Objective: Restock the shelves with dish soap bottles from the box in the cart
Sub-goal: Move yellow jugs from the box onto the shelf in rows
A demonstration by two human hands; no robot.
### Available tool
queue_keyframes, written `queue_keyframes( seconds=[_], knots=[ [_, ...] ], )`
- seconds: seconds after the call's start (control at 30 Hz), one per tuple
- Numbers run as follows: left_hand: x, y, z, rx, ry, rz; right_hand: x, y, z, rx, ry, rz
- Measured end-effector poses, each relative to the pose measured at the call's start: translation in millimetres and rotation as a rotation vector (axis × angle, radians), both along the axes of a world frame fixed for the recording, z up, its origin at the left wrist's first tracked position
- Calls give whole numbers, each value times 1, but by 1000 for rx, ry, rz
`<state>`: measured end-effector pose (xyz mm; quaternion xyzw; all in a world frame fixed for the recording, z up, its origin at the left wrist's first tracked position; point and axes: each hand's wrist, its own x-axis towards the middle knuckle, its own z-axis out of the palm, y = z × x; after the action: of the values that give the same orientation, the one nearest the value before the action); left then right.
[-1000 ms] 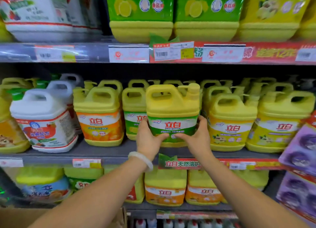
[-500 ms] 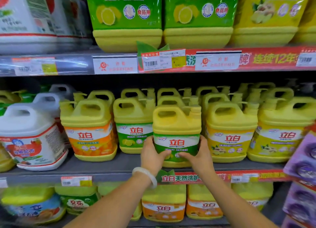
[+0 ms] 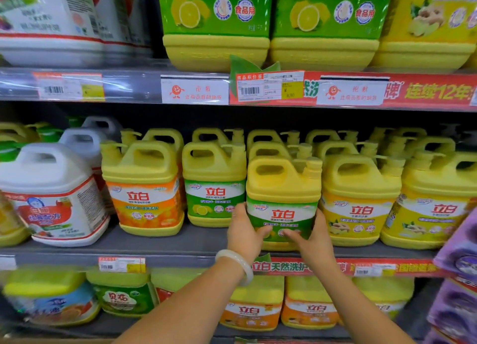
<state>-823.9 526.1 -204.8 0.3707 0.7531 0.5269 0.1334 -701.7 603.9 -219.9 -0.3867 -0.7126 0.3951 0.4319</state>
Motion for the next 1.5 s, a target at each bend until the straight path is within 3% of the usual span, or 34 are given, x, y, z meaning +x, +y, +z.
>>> queue_keyframes(
  seconds=[0.13, 0.27, 0.43, 0.67, 0.8, 0.97, 1.27, 1.5],
  knots=[
    [-3, -10, -3, -90, 9, -67, 3, -5, -14, -99, -56, -148],
    [-15, -52, -23, -193, 63, -78, -4, -49, -40, -16, -200, -231],
    [-67, -140, -65, -302, 76, 33, -53, -111, -62, 195, -372, 204],
    [-190, -313, -129, -764, -125, 298, -162, -224, -106, 204, -648, 685],
    [-234, -393, -152, -915, -136, 343, -219, -292, -152, 41, -869, 844],
    [-270, -466, -205, -1098, -279, 372, -268, -373, -219, -262, -1035, 847],
    [-331, -518, -296, -1128, -441, 290, -338, -461, -316, -839, -921, 805],
    [-340, -512, -345, -1163, -528, 410, -373, -489, -369, -948, -776, 606]
  ],
)
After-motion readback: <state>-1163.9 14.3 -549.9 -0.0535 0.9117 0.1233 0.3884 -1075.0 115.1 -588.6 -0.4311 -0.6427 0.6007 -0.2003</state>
